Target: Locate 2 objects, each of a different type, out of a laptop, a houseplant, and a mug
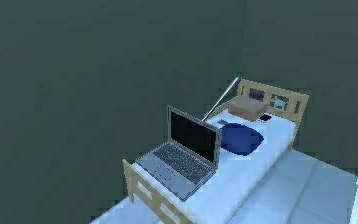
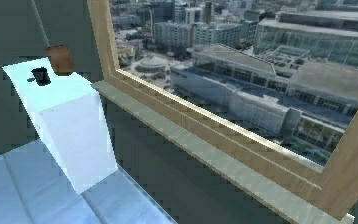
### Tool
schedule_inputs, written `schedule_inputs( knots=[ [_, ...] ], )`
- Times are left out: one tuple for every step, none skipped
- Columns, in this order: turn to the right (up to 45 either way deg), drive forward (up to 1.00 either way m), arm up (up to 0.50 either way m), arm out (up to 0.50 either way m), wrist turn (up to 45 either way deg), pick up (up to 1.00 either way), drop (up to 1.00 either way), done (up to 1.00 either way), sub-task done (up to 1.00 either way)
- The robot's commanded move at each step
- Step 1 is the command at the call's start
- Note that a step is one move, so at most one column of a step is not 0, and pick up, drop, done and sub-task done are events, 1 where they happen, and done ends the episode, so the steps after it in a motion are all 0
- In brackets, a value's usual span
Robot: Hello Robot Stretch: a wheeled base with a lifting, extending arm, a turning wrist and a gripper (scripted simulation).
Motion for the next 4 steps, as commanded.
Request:
schedule_inputs(
  knots=[
    [45.0, 0.00, 0.00, 0.00, 0.0, 0.00, 0.00, 0.00, 0.00],
    [6.0, 0.00, 0.00, 0.00, 0.0, 0.00, 0.00, 0.00, 0.00],
    [0.0, 0.85, 0.00, 0.00, 0.0, 0.00, 0.00, 0.00, 0.00],
    [12.0, 0.00, 0.00, 0.00, 0.0, 0.00, 0.00, 0.00, 0.00]
  ],
)
